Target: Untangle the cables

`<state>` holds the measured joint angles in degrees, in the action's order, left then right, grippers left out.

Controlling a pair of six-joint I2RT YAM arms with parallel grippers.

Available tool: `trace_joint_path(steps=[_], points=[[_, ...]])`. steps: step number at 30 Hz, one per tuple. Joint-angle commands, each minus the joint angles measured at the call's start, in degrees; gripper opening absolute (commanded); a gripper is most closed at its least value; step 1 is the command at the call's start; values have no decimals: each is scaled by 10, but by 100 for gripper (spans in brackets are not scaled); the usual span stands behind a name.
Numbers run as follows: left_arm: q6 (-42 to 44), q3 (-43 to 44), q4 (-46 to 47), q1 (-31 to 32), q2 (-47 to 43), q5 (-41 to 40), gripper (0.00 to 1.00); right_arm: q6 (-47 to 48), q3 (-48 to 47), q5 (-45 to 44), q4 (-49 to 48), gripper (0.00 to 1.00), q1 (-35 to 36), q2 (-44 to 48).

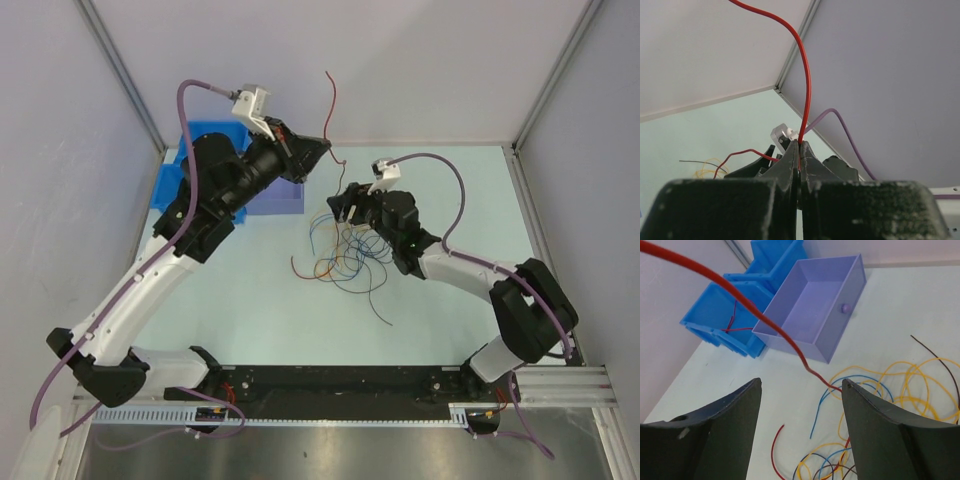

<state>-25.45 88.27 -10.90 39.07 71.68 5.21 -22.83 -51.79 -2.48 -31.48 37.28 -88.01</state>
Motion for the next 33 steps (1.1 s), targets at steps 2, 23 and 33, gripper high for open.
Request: trace_joint_path(steps=[2,23,33], points=[[-10,37,20,-7,-15,23,0,17,-52,-23,-44,66,-3,-41],[-16,37,-41,-100,-71,16,0,16,-89,5,5,0,-47,5],[-70,-186,-4,-117,-144,-50,0,36,-154,119,40,0,-70,172]])
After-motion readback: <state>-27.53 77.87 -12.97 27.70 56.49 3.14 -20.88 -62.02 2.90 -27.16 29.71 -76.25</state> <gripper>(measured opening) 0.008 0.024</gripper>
